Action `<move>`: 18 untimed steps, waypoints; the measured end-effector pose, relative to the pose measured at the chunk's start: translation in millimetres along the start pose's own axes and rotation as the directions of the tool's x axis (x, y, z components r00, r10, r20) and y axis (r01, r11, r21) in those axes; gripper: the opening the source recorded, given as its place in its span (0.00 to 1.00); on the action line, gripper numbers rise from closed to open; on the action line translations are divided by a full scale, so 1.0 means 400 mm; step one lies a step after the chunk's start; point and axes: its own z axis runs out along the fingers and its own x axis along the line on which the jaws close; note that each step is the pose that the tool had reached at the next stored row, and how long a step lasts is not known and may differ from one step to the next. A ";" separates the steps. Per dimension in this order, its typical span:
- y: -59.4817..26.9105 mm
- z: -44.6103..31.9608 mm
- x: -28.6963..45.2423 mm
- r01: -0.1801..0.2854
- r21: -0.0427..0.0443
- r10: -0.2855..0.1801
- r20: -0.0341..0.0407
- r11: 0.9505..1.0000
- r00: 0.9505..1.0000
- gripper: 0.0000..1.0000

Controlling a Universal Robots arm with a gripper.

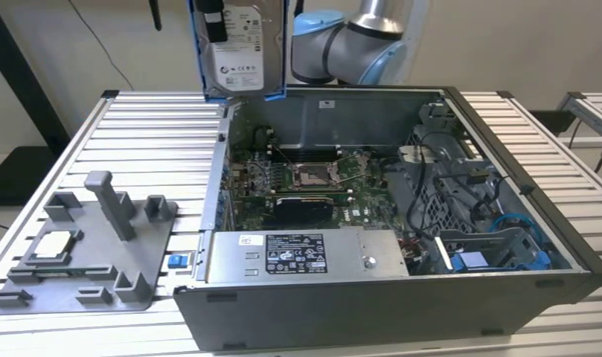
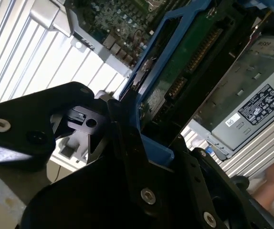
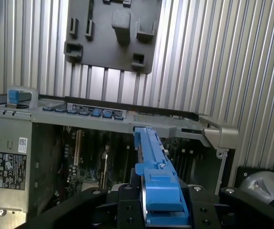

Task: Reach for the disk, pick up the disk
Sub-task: 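Pick up the disk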

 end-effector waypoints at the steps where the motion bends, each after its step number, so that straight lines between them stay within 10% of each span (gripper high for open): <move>1: -0.008 0.001 0.001 0.000 0.000 0.000 0.000 1.000 1.000 0.00; 18: -0.146 0.011 0.015 0.000 0.000 0.000 0.000 1.000 1.000 0.00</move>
